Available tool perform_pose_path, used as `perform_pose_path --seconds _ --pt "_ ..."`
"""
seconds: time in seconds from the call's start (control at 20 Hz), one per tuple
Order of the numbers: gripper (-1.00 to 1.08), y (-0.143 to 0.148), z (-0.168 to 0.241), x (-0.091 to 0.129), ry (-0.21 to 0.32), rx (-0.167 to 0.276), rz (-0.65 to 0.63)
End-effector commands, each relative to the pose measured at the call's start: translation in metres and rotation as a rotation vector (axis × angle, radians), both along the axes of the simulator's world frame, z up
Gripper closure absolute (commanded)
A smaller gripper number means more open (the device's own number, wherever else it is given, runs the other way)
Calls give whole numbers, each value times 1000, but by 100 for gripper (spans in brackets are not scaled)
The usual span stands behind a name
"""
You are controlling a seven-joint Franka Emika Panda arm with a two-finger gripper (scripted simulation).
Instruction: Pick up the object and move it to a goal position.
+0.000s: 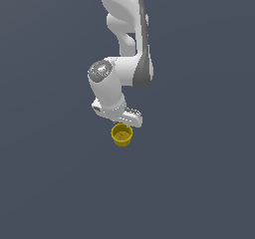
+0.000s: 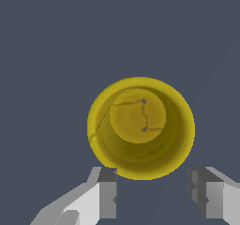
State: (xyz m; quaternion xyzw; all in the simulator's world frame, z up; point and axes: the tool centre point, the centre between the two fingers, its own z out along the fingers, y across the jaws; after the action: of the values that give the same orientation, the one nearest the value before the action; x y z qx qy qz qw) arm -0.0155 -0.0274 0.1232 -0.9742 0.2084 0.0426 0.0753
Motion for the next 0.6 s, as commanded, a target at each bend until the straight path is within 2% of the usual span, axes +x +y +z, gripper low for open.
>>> perform_pose_path --seconds 0.0,0.3,0.55 --pt "-20 -13 -13 -3 22 22 -96" --pt "-20 -32 -32 -8 56 54 -239" --pt "-20 -37 -37 -9 65 61 -276"
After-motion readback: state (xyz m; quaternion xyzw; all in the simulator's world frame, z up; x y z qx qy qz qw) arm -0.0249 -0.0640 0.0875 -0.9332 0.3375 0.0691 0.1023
